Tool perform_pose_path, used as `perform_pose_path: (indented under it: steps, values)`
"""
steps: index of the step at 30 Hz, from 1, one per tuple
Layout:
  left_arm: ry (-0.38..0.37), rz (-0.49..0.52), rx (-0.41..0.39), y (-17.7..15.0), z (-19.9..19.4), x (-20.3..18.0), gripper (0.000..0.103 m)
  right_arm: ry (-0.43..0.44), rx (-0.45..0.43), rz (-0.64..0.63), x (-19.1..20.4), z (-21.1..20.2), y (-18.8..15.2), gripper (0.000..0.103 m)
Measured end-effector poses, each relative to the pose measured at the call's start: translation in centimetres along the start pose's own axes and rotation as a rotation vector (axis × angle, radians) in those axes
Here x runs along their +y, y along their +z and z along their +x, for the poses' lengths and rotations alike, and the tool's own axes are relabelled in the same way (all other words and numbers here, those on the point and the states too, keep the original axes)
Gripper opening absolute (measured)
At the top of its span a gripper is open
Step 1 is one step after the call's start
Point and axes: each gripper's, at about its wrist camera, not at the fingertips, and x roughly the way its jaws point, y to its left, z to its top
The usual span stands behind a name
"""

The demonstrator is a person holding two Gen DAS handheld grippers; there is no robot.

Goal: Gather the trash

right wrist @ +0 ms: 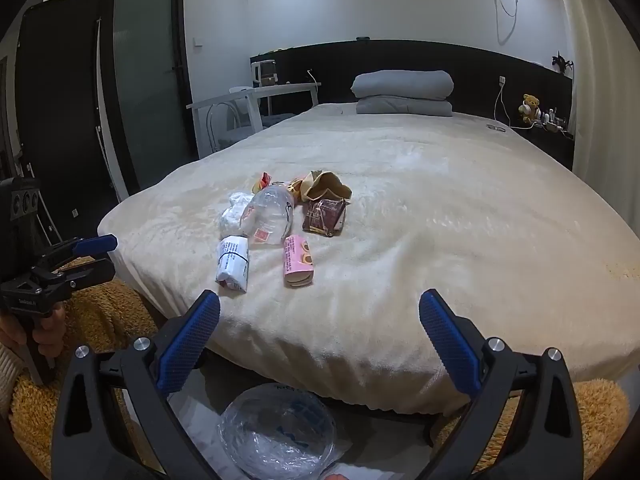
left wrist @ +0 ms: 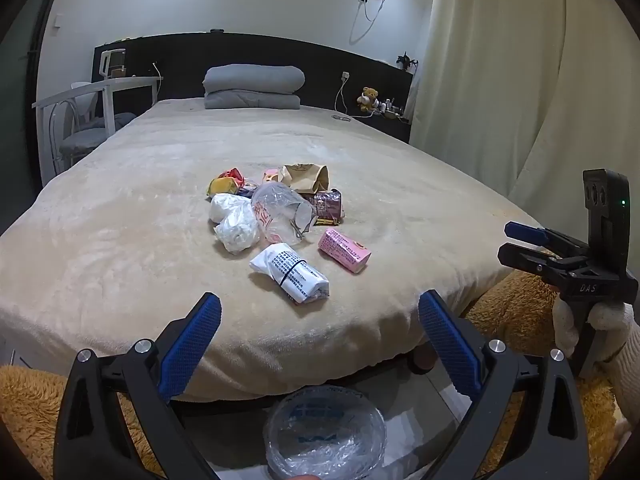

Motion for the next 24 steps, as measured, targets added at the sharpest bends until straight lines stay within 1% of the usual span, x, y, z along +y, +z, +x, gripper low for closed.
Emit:
perform_pose_path:
  steps: [1, 2, 6, 7, 9, 11, 12, 24]
  values:
    - [0.002, 0.001, 0.002, 0.0, 0.0, 0.0, 0.097, 0.0, 0.0, 0.002, 0.0, 0.1, 0.0, 0.099]
    - [0.004, 0.001, 0.005, -0.1, 0.0, -0.1, 0.097, 0.018, 0.023, 0.027, -0.3, 0.3, 0.0, 0.099]
    - [0.01, 0.012, 0.04, 0.4, 1.0, -0.8, 0.097, 0.025, 0.013, 0.01, -0.1, 0.2, 0.1, 0.099]
    - [0.002, 0.012, 0.026, 0.1, 0.7, -0.7, 0.097, 0.03, 0.01, 0.005, 0.0, 0.1, 0.1, 0.099]
    - [-0.004, 0.003, 0.024, 0.1, 0.8, -0.3, 0.097, 0.032, 0.003, -0.004, 0.0, -0.1, 0.0, 0.099]
    - [0.002, 0.015, 0.018, 0.0, 0.7, -0.5, 0.097, 0.036, -0.003, -0.01, -0.1, -1.2, 0.5, 0.099]
    - [0.0, 0.019, 0.016, -0.1, 0.5, -0.6, 0.097, 0.015, 0.022, 0.012, -0.2, -0.5, 0.1, 0.099]
    - [0.003, 0.026, 0.018, -0.1, 0.4, -0.6, 0.097, 0.019, 0.044, -0.007, 0.6, 0.5, -0.1, 0.099]
